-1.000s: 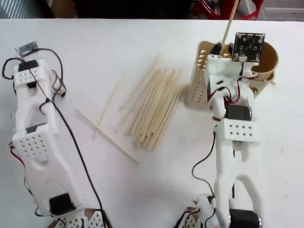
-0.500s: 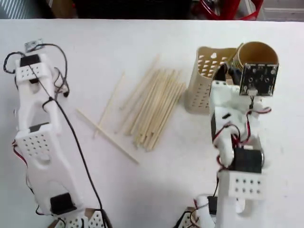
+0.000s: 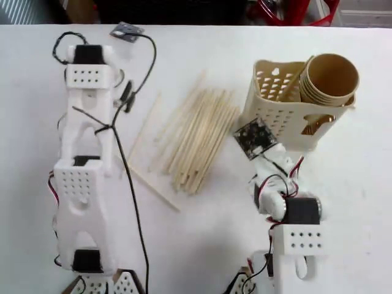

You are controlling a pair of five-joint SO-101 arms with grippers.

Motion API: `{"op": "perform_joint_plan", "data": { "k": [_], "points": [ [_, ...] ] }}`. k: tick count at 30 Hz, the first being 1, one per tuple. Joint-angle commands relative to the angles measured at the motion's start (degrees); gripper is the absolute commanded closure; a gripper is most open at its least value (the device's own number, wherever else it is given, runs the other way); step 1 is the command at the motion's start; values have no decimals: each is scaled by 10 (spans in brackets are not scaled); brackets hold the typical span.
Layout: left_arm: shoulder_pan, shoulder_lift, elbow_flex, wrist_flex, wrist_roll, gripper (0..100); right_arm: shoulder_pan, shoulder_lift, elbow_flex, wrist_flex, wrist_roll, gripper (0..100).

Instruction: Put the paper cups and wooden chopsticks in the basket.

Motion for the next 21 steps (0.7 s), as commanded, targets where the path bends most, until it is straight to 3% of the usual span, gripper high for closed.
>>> {"op": "perform_joint_plan", "data": {
  "k": [1,5,15,21],
  "points": [
    [30,-15,40,2,-6,857,-4,7,96,-59,12,981],
    [47,-15,117,-17,-10,820,-4,12,175,-131,13,981],
    [43,-14,275,-191,-5,799,25,7,209,-142,12,981],
    [42,-19,325,-231,14,923,26,7,213,-148,9,981]
  ]
}}
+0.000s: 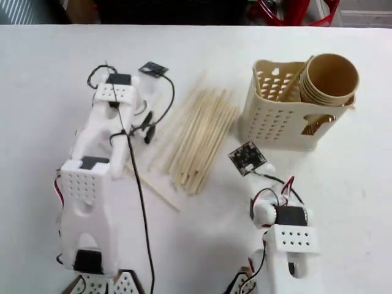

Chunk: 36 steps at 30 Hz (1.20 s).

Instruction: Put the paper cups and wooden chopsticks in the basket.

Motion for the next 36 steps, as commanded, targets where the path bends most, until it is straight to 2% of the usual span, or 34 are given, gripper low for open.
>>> {"op": "perform_joint_plan", "data": {
  "k": [1,5,8,15,19,24,30,36],
  "points": [
    [-1,-11,5,-21,21,955,8,-2,-1,-19,-10,981],
    [1,-12,-22,-10,21,977,9,-2,11,-43,-22,981],
    [1,-12,-107,41,33,978,9,-2,18,-54,-24,981],
    [31,-12,-506,204,78,978,9,-2,20,-61,-25,981],
    [89,-12,-710,209,86,978,9,-2,20,-61,-25,981],
    [205,-58,-680,138,86,978,9,-2,20,-62,-25,981],
    [322,-61,-689,-68,83,978,9,-2,20,-62,-25,981],
    [385,-61,-622,-215,85,978,9,-2,20,-62,-24,981]
  ]
}}
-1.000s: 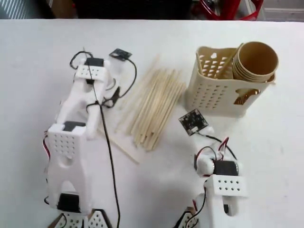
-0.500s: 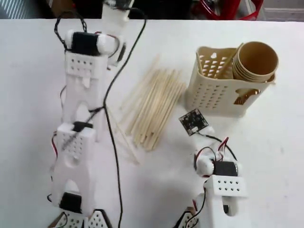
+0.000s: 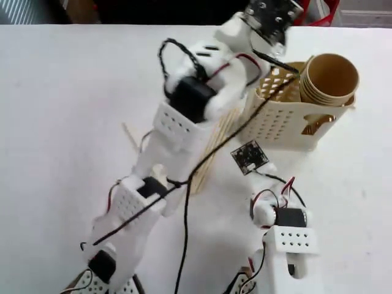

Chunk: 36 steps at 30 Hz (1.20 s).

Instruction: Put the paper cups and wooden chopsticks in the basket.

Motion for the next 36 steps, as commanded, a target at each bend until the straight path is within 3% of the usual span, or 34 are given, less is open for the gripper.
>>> {"op": "perform_joint_plan", "data": {
  "k": [1,10,22,28,31,36],
  "points": [
    [35,-41,29,-85,7,978,5,-2,-2,-9,-6,981],
    [50,-41,120,-102,18,934,5,-2,-2,-9,-6,981],
    [-22,-55,87,4,90,899,5,-2,-2,-9,-4,981],
    [-161,-95,-65,234,87,899,5,-2,-2,-9,-4,981],
    [-258,-109,-48,350,86,897,5,-2,-2,-9,-4,981],
    [-402,-116,130,358,86,876,4,-2,-1,-9,-4,981]
  ]
}}
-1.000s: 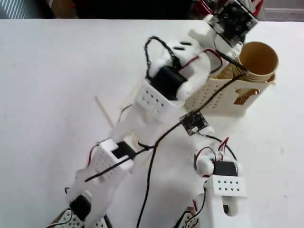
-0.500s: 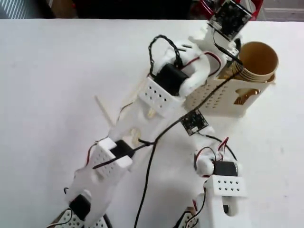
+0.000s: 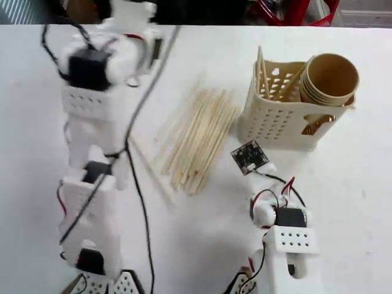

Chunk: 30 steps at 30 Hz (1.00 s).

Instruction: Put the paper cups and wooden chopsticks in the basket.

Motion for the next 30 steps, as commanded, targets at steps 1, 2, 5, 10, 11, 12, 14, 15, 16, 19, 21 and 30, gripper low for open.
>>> {"op": "perform_joint_plan", "data": {
  "k": [1,2,5,10,11,12,14,15,16,19,21,30],
  "points": [
    [-91,-35,128,9,10,857,3,-2,1,-8,-4,981],
    [-104,-40,175,9,13,839,1,-2,3,-8,-4,981],
    [-129,-48,307,8,14,811,1,-2,10,-24,-4,981],
    [-130,-40,477,-4,39,808,1,-2,18,-41,-4,981],
    [-127,-36,499,-17,52,808,1,-2,18,-41,-4,981],
    [-127,-31,518,-34,63,808,1,-2,18,-41,-4,981],
    [-126,-20,553,-76,73,808,1,-2,18,-41,-4,981],
    [-125,-12,567,-96,74,808,1,-2,18,-41,-4,981],
    [-124,-3,580,-113,74,808,1,-2,18,-41,-4,981],
    [-120,20,600,-146,74,808,1,-2,18,-41,-4,981],
    [-115,35,598,-151,75,808,1,-2,18,-41,-4,981],
    [-78,32,595,-160,111,808,1,-2,18,-41,-4,981]
  ]
}}
